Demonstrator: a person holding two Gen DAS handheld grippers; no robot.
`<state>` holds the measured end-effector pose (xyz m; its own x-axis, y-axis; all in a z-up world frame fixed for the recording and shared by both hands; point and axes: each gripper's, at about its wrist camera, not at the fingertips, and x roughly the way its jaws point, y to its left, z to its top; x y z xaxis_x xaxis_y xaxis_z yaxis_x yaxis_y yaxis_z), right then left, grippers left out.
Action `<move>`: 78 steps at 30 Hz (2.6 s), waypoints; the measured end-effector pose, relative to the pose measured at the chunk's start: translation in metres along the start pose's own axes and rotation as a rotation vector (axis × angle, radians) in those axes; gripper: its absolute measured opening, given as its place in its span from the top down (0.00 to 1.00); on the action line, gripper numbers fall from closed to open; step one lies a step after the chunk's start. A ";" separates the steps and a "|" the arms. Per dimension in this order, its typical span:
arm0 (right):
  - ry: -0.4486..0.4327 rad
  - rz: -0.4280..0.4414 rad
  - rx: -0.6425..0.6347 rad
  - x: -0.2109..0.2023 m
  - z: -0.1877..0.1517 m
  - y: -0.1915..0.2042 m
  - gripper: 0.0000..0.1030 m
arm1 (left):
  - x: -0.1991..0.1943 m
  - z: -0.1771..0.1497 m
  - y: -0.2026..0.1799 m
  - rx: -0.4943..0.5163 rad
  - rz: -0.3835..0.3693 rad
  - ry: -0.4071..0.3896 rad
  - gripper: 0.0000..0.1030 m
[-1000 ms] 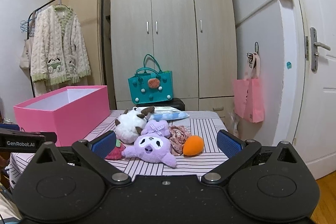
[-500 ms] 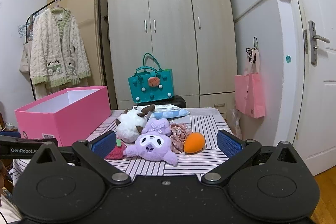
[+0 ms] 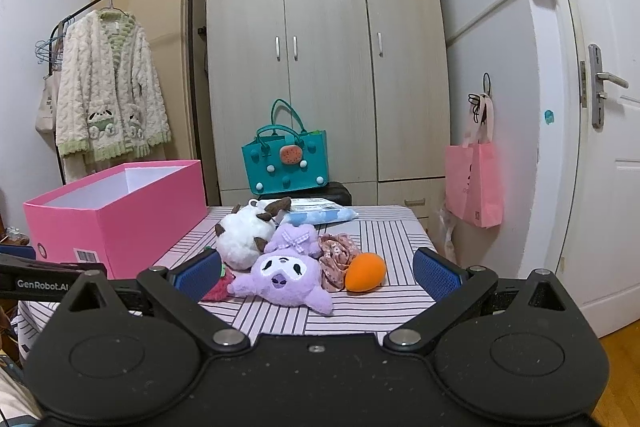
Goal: Organize soft objects
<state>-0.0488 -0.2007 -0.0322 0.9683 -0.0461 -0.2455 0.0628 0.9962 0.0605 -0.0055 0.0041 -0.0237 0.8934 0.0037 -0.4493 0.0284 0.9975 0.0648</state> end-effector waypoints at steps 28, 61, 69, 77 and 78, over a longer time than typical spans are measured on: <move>0.097 -0.011 -0.077 0.046 0.030 -0.044 0.00 | 0.015 0.060 -0.036 0.092 -0.189 -0.027 0.00; 0.234 0.340 -0.165 0.146 -0.027 -0.019 0.40 | 0.137 0.056 -0.125 0.303 -0.564 0.262 0.33; 0.240 0.350 -0.109 0.152 -0.026 -0.026 0.47 | 0.146 0.053 -0.121 0.239 -0.590 0.297 0.45; 0.291 0.348 -0.095 0.157 -0.020 -0.023 0.49 | 0.153 0.053 -0.120 0.165 -0.569 0.350 0.46; 0.300 0.349 -0.085 0.158 -0.018 -0.024 0.49 | 0.153 0.054 -0.121 0.157 -0.564 0.355 0.46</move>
<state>0.0984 -0.2308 -0.0899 0.8147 0.3037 -0.4941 -0.2863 0.9515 0.1128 0.1517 -0.1196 -0.0521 0.5224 -0.4637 -0.7156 0.5350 0.8317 -0.1484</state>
